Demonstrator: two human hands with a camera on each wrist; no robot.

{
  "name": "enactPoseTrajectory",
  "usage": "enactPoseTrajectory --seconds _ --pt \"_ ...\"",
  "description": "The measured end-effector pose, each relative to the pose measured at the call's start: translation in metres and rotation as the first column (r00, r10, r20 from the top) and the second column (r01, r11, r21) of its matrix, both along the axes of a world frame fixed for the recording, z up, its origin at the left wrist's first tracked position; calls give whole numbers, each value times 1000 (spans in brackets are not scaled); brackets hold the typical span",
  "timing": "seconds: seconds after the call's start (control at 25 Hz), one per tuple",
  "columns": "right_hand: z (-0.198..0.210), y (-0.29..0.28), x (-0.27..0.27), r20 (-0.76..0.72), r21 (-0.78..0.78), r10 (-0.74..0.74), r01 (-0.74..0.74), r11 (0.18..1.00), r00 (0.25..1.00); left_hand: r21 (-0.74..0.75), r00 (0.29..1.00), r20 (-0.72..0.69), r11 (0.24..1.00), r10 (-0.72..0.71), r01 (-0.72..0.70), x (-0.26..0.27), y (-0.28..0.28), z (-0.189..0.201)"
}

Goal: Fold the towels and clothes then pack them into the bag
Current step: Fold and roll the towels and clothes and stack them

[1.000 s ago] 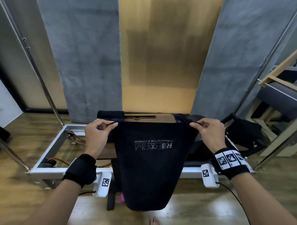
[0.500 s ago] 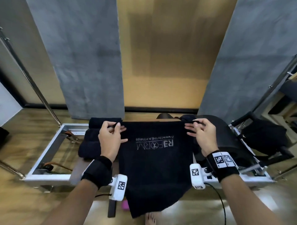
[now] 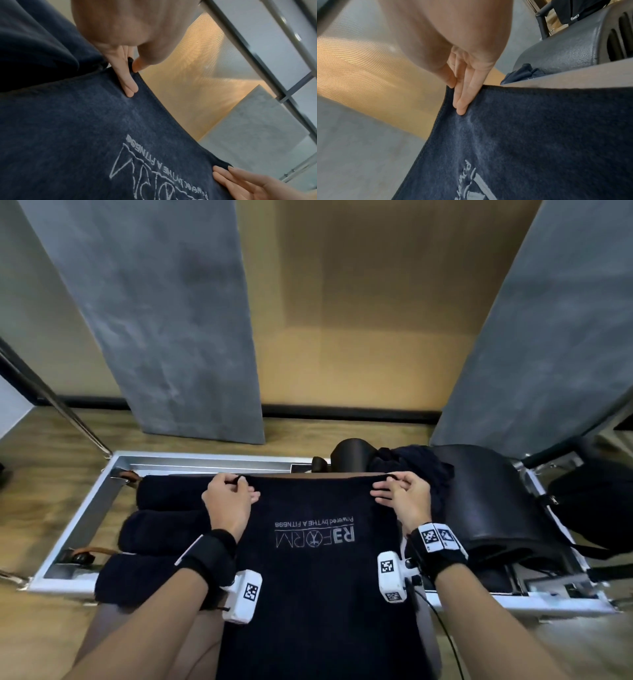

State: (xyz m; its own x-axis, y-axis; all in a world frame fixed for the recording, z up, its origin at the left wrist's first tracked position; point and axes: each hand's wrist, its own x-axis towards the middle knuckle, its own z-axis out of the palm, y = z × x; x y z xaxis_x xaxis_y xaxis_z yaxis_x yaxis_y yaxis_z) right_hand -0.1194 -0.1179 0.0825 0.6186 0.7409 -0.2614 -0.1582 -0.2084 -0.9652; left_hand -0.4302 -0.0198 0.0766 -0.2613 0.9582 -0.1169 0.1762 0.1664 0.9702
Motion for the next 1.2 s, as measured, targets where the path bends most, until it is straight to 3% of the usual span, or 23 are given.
enactPoseTrajectory --seconds 0.2,0.4,0.6,0.84,1.04,1.2 --pt "-26 32 8 -41 -126 29 -34 991 999 -148 995 -95 989 -17 3 23 13 -26" --pt "-22 12 1 -9 -71 51 -52 996 999 -92 960 -174 974 -219 206 19 -21 -26" --pt "-10 -48 -30 46 -81 134 -130 988 990 61 897 -330 941 -295 332 0 -85 -21" --pt "-15 -153 -73 114 -219 279 -250 943 953 -2 793 -446 886 -415 463 -49 -179 -28" --pt "-33 -231 -86 341 -415 341 -185 891 876 -155 712 -545 888 -442 432 -89 -245 -37" --pt "-43 -265 -88 455 -503 338 -76 861 824 -121 663 -594 865 -456 487 -107 -275 -43"
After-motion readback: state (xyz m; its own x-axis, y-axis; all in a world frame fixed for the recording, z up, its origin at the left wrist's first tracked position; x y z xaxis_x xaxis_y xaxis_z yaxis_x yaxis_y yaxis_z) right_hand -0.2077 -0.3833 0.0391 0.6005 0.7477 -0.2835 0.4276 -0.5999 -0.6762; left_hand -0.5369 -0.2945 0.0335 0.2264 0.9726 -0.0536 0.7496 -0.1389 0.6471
